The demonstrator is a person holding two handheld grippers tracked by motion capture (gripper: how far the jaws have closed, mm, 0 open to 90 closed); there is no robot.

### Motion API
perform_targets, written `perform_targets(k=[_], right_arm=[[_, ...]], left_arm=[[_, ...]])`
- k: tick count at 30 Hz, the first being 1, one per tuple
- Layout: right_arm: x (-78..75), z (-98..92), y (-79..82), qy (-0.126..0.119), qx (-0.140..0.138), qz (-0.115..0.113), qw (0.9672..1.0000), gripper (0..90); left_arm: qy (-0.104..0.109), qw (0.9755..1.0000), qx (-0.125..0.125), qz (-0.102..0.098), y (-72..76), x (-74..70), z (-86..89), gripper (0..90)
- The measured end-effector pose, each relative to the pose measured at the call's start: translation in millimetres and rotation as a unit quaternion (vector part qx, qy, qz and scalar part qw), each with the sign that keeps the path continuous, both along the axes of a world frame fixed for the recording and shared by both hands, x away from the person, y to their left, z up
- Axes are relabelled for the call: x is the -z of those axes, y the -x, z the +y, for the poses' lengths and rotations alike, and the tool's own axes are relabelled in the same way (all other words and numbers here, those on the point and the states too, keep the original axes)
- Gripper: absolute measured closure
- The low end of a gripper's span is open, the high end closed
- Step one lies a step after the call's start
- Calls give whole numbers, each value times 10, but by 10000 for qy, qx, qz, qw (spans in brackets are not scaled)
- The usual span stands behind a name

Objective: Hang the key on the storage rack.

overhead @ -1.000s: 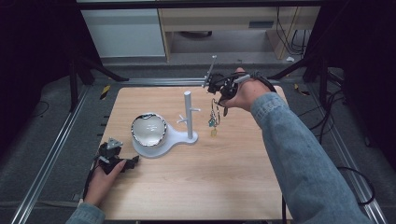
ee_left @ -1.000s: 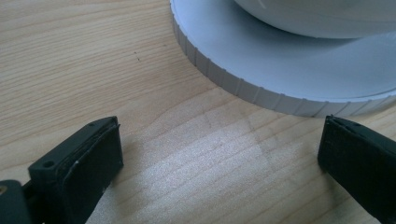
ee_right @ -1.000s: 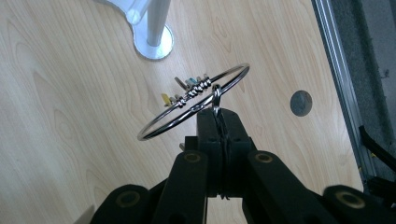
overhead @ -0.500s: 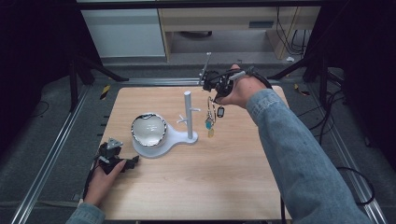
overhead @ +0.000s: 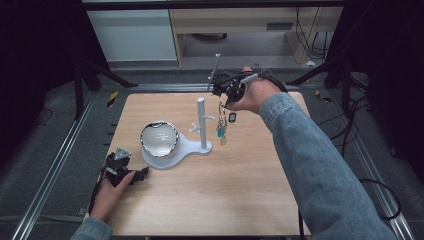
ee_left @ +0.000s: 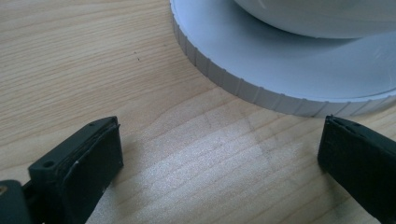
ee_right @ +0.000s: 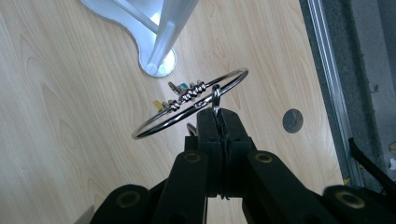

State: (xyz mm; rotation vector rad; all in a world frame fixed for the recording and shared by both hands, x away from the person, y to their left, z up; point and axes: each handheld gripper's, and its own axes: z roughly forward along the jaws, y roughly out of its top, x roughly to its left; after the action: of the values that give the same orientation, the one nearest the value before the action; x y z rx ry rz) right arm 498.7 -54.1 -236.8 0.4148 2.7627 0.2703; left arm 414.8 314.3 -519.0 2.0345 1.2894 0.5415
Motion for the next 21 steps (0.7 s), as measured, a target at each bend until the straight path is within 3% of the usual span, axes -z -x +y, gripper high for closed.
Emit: perform_targets(k=[21], right_arm=[[71, 265, 4, 40, -210, 90, 9997, 891]], left_arm=[[3, 10000, 0, 2, 0, 0, -1, 0]])
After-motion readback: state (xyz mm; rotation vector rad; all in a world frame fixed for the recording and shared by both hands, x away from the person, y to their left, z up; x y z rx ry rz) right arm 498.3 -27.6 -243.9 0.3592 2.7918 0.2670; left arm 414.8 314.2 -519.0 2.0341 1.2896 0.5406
